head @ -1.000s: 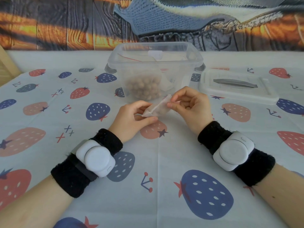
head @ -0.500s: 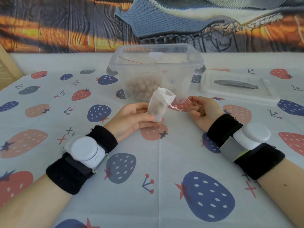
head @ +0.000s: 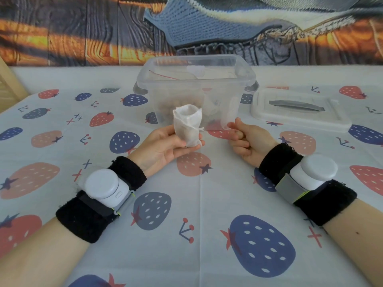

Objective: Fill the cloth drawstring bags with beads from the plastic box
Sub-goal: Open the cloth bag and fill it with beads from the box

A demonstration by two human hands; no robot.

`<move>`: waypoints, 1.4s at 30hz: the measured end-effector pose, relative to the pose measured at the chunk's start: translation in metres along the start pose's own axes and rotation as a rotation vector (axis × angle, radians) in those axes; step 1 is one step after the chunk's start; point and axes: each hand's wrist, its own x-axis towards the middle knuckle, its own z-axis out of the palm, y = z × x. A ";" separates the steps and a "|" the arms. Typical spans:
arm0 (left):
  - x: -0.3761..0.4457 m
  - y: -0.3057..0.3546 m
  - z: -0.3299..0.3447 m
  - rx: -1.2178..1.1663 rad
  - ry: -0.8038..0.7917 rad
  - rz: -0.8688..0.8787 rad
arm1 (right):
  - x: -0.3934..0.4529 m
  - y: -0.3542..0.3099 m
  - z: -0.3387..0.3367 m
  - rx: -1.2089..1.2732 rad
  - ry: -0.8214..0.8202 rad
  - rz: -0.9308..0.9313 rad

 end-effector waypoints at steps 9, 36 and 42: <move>0.000 -0.009 -0.001 0.360 0.042 0.022 | -0.001 0.001 0.008 0.059 0.083 -0.195; 0.003 -0.014 -0.003 0.537 0.069 0.151 | -0.020 0.024 0.022 -0.937 -0.112 -1.043; 0.003 -0.012 -0.002 0.554 0.038 0.146 | -0.013 0.026 0.019 -0.987 -0.025 -0.939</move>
